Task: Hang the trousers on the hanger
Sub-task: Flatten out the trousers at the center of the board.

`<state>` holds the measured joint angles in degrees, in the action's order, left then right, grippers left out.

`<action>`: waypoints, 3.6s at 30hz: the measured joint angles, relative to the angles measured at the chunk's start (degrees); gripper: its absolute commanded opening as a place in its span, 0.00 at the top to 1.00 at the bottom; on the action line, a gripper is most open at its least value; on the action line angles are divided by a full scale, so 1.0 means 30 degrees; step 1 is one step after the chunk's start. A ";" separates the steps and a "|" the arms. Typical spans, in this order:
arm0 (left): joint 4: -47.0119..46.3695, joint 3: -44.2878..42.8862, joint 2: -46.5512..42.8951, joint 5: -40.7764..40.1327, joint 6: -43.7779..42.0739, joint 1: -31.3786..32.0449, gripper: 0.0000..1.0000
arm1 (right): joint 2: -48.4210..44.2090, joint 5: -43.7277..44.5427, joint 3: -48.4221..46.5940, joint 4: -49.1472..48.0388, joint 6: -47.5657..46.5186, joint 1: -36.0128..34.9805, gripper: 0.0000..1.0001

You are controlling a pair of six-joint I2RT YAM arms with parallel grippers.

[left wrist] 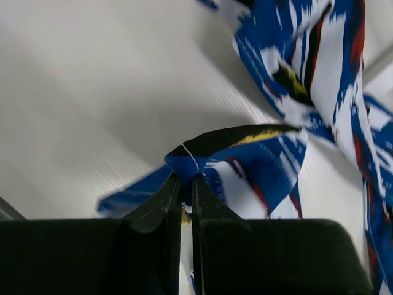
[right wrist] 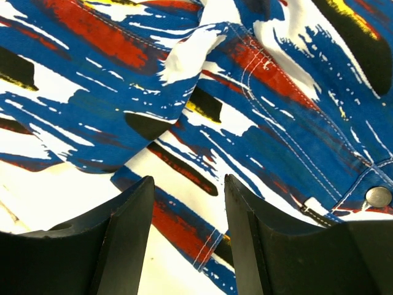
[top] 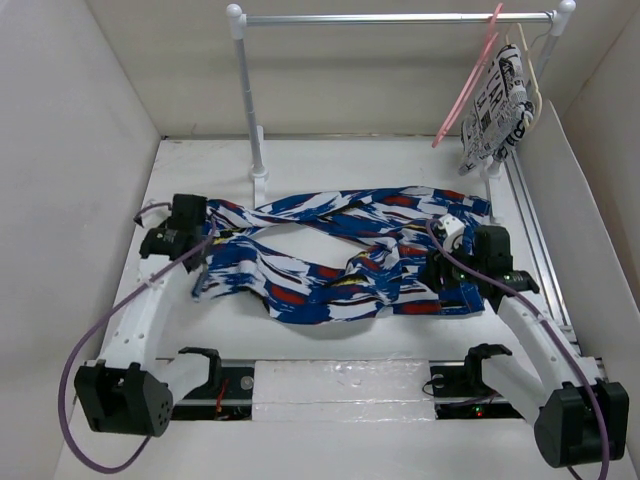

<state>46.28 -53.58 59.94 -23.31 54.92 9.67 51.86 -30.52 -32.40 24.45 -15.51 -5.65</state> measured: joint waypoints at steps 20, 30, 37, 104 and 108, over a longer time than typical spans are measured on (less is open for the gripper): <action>0.1829 -0.5778 0.6171 -0.5617 -0.7890 -0.8524 0.49 | -0.1020 0.0772 -0.0102 0.1821 0.0087 -0.0962 0.36; -0.0539 -0.7766 0.5085 -0.0925 -0.7184 -0.4080 0.48 | -0.1588 0.1880 -0.0597 0.3155 0.0342 -0.0058 0.51; -0.4160 -0.4116 0.4044 0.2601 -0.5115 0.6776 0.52 | -0.2506 0.3096 -0.1348 0.4335 0.1377 0.3330 1.00; -0.9114 0.4517 0.0051 0.6098 -0.5770 0.9464 0.87 | -0.0430 1.0921 -0.1472 0.3067 0.7839 -0.8247 1.00; -0.9930 0.4714 0.1341 0.7125 -0.4714 1.1351 0.87 | 0.3942 1.1278 -0.1763 0.1632 0.8466 -1.4018 1.00</action>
<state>16.49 -39.44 63.96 -1.93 40.77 43.72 63.68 3.31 -37.69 29.34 9.89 -47.70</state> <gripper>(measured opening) 0.134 0.010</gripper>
